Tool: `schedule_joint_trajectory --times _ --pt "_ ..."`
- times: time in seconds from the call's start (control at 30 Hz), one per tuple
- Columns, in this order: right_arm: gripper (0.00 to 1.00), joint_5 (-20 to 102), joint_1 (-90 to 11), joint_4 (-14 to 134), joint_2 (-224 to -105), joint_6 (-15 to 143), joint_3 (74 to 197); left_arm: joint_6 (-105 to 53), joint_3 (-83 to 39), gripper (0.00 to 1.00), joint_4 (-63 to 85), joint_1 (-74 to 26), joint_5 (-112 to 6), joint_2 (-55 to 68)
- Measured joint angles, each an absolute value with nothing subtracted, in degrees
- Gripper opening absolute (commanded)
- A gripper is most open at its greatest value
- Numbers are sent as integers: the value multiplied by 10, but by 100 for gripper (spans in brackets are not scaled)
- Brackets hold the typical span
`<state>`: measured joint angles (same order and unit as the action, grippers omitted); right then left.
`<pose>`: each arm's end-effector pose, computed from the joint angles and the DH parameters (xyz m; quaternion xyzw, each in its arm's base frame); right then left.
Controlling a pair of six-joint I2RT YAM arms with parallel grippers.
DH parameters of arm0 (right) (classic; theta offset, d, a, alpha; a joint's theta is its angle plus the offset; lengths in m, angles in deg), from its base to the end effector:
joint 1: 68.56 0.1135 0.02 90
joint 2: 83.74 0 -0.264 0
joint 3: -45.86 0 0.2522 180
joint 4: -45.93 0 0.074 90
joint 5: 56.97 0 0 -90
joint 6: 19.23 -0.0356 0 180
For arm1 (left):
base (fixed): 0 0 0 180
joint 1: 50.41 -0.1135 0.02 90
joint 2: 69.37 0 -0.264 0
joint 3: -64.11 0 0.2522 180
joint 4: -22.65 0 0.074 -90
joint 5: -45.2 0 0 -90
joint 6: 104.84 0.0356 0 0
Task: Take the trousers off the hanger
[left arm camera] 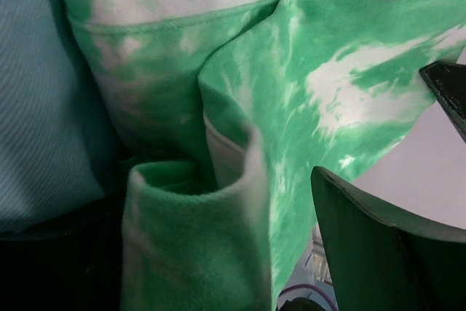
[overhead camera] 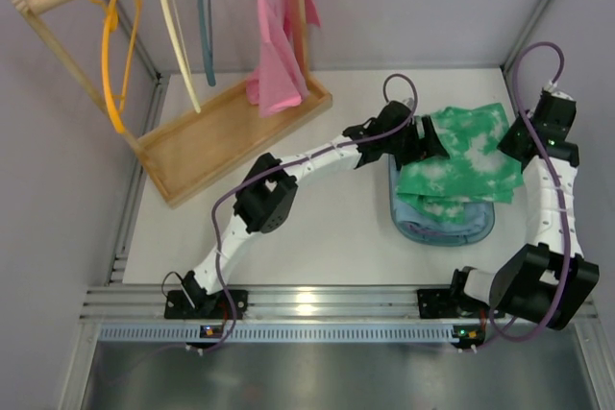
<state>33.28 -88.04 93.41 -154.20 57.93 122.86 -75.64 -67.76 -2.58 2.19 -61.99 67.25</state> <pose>0.2499 -0.0882 0.3192 0.2523 0.8740 -0.0221 0.4146 0.3298 -0.4487 0.2200 0.0133 0.8594 -0.4844 0.1633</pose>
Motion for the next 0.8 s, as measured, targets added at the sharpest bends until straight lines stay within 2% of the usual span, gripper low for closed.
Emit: schedule_joint_trajectory --times 0.13,0.23,0.27,0.37,0.4,0.47,0.63,0.8 --pt "0 331 -877 929 -1543 577 1227 -787 -680 81 23 21 -635 695" --pt "0 326 -871 927 -1544 577 1227 -798 -680 67 54 21 -638 703" --pt "0 326 -869 926 -1545 577 1227 -799 -680 55 60 22 -638 705" --pt "0 324 -864 924 -1550 577 1227 -806 -680 32 75 22 -633 716" --pt "0 324 -863 924 -1551 577 1227 -810 -680 15 80 22 -632 720" --pt "0 323 -861 923 -1554 577 1227 -813 -679 0 90 22 -632 726" --pt "0 323 -858 923 -1556 576 1227 -812 -666 0 107 21 -634 723" --pt "0 326 -855 925 -1556 576 1227 -806 -595 0 117 7 -627 664"
